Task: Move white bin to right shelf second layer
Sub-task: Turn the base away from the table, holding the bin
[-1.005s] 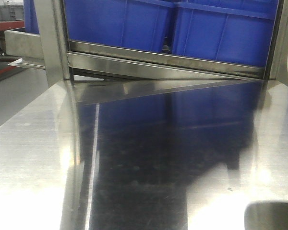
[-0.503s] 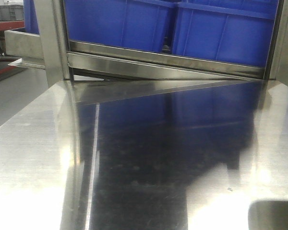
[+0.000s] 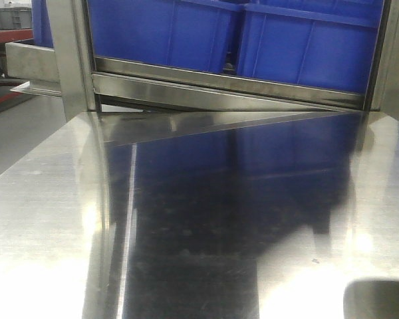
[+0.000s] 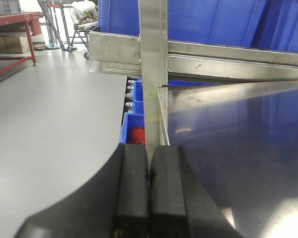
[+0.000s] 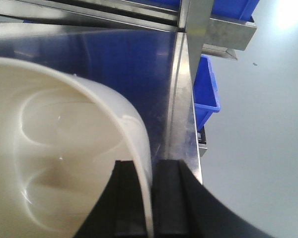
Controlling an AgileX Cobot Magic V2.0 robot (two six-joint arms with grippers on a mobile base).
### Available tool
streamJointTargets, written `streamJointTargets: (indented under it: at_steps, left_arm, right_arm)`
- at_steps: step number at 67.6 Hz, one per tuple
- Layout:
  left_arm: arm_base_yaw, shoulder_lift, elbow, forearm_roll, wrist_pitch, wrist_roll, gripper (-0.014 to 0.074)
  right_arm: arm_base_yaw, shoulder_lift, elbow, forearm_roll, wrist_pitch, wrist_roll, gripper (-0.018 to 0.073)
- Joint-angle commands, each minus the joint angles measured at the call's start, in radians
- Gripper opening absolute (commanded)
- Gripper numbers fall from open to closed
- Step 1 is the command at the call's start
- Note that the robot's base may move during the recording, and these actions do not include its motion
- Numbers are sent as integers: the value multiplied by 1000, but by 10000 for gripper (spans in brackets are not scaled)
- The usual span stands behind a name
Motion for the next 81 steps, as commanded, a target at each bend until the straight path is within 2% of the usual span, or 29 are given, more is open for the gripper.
streamJointTargets:
  at_steps: [1,81]
  left_arm:
    - [-1,-15,37,0,-86,-3,85]
    - [-1,-15,37,0,-86,-3,85]
  right_arm:
    - [-7,2,-29,-7,-101,6,46]
    - [-7,2,-29,-7,-101,6,46]
